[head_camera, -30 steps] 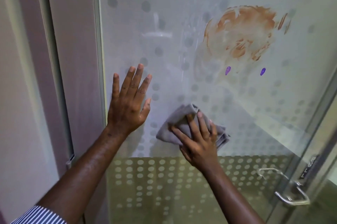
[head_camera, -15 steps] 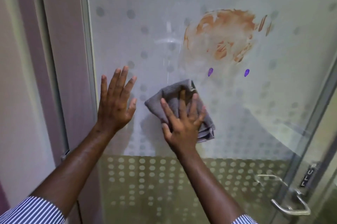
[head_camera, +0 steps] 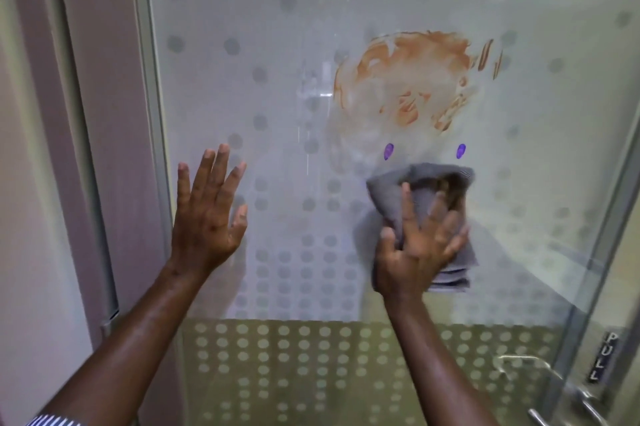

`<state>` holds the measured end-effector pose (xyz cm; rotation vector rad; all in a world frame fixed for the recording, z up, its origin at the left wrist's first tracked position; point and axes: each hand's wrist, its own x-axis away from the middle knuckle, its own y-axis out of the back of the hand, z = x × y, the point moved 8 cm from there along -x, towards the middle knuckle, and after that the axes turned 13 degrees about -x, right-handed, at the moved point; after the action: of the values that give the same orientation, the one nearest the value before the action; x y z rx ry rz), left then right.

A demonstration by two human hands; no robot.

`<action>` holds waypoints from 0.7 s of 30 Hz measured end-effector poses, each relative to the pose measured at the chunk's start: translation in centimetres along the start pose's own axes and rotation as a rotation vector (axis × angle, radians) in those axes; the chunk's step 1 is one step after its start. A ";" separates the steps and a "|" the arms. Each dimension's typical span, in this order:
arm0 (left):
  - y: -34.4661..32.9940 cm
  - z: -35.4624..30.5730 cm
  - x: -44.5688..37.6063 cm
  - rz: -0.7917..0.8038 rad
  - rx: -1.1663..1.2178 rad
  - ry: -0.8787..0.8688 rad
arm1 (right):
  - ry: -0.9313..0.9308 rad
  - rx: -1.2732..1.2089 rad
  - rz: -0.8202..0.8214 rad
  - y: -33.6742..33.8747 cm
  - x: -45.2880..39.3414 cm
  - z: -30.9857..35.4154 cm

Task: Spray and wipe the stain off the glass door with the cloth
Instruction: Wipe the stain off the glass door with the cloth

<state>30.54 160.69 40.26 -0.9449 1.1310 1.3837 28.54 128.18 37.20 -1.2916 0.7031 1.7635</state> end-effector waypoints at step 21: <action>0.4 0.0 0.1 0.001 0.003 -0.010 | -0.081 -0.001 -0.089 5.8 -0.7 -8.5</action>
<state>30.13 160.77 40.20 -0.9348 1.1259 1.3852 27.85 118.11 34.97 -1.2264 0.5904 1.7338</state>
